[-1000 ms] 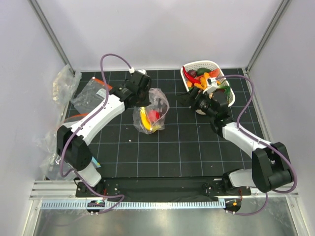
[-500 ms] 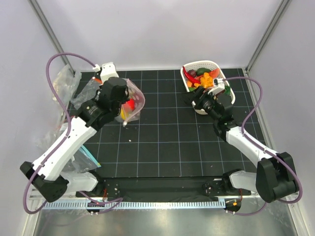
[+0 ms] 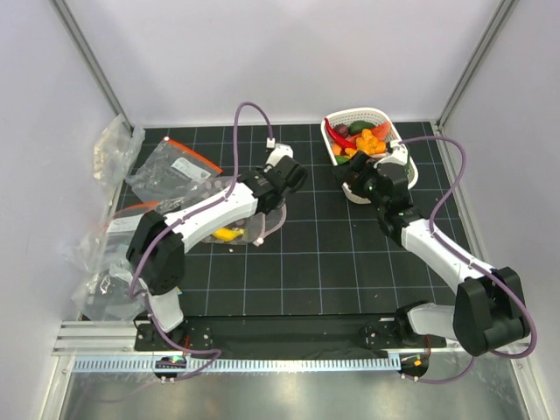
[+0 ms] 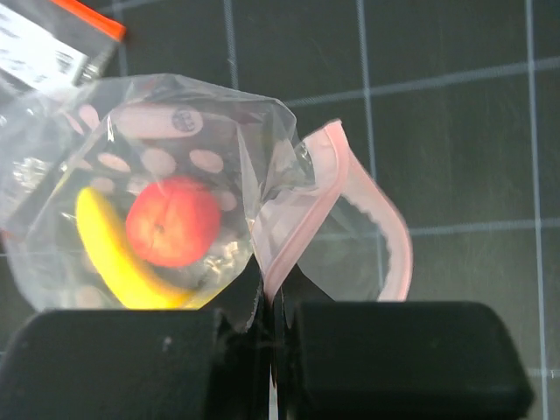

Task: Place the food in the zip-top bag and seal the zipper
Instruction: Adjust the zipper food storage bag at the center of the board.

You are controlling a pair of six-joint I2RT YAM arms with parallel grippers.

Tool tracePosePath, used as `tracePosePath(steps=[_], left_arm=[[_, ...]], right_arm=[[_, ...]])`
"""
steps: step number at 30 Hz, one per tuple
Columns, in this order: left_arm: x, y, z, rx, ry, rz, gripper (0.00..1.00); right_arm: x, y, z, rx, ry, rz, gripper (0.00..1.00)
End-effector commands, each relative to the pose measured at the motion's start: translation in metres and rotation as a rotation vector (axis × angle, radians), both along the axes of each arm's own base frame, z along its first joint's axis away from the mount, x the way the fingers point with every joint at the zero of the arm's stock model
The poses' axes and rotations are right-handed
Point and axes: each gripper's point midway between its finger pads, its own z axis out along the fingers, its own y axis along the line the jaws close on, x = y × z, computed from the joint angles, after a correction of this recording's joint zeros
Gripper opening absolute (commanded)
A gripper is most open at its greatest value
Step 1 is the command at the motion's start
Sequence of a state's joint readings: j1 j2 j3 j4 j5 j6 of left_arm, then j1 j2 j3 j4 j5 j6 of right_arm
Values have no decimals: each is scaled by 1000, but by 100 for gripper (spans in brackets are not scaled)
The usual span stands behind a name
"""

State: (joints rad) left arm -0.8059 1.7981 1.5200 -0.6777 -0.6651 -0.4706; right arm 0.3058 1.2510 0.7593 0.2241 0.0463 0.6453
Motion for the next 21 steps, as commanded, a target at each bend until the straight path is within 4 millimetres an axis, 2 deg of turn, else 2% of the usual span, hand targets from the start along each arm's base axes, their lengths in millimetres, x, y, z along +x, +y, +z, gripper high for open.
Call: tracePosePath(steps=[1,7,8,10,11,13,14,15,16,18,19,21], left_arm=[[-3,-15,41,-140,-53,-67,0],[-15,-22,48,-216,-35,-110,0],[-16,-23,54,-239,-48,-117,0],[-20,-25,52,-256,-41,-132,0],[-20,-26,54,-270,-48,-137,1],[-22,-28,55,-283,-46,-145,1],[-22,-28,55,-288,-43,-147,1],[-23,-29,57,-296,-44,-148,1],[-25,-31,54,-305,-33,-155,1],[-27,-33,53,-328,-26,-155,0],[-28,-38,53,-352,-22,-171,0],[-31,-44,48,-377,-8,-186,1]], right_arm=[[11,-21,9,-37,-2,-122,95],[19,-31,-7,-74,35,-184,96],[22,-31,-5,-76,28,-187,96],[29,-35,-7,-93,33,-215,96],[39,-36,-4,-103,39,-230,97],[46,-47,-12,-159,94,-286,98],[59,-49,-10,-177,109,-307,100],[59,-54,-18,-228,152,-319,100],[69,-54,-9,-234,142,-325,100],[78,-56,-25,-276,182,-327,100],[83,-57,-23,-273,177,-336,100],[90,-58,-41,-287,219,-336,100]])
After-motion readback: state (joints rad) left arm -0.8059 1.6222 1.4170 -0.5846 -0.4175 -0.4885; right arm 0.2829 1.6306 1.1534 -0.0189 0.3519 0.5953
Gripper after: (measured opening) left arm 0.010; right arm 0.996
